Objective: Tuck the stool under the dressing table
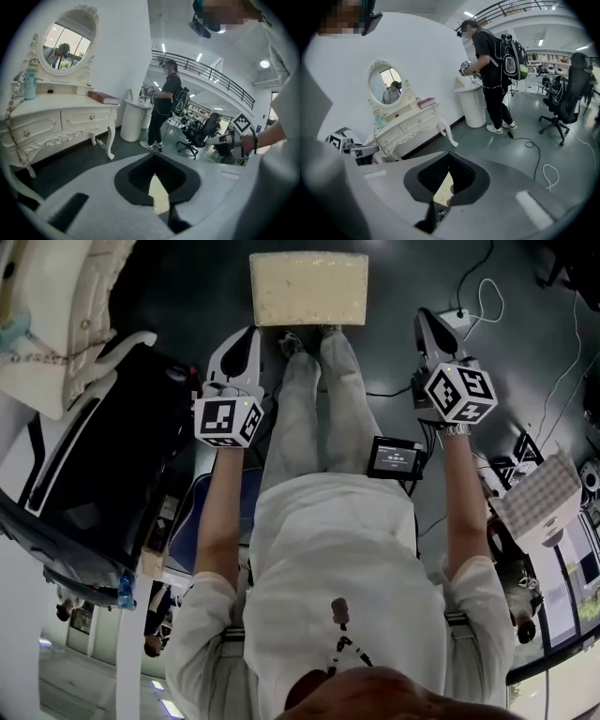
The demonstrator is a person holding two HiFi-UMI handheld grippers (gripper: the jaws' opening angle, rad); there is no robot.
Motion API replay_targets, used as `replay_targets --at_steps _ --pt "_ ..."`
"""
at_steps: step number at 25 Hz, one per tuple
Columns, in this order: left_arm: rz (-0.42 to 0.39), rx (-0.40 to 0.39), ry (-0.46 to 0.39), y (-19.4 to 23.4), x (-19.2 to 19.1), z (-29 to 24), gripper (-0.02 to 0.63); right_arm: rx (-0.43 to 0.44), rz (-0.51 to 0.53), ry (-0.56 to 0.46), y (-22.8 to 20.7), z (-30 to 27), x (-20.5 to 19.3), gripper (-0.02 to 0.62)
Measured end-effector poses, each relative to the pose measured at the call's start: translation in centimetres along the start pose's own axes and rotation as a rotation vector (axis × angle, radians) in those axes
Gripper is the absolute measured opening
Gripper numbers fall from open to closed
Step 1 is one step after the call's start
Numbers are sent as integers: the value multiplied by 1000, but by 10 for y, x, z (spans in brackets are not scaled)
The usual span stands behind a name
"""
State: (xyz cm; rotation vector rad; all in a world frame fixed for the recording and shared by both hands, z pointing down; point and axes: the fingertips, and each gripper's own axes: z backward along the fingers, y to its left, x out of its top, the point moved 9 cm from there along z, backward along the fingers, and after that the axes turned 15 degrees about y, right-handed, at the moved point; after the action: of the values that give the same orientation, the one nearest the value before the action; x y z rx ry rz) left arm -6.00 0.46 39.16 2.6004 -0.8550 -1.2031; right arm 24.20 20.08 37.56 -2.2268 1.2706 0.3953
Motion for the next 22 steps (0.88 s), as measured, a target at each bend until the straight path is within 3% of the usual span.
replay_targets --at_steps 5,11,18,22 --pt "21 45 39 33 -32 -59 8 67 -67 83 -25 -79 -37 8" --pt "47 98 118 71 -85 -127 15 38 -28 157 -58 -159 -79 8" --pt "89 103 236 121 -141 -196 58 60 50 236 -87 -233 -114 8" --pt "117 101 290 140 -164 -221 99 72 -7 292 -102 -265 -134 14"
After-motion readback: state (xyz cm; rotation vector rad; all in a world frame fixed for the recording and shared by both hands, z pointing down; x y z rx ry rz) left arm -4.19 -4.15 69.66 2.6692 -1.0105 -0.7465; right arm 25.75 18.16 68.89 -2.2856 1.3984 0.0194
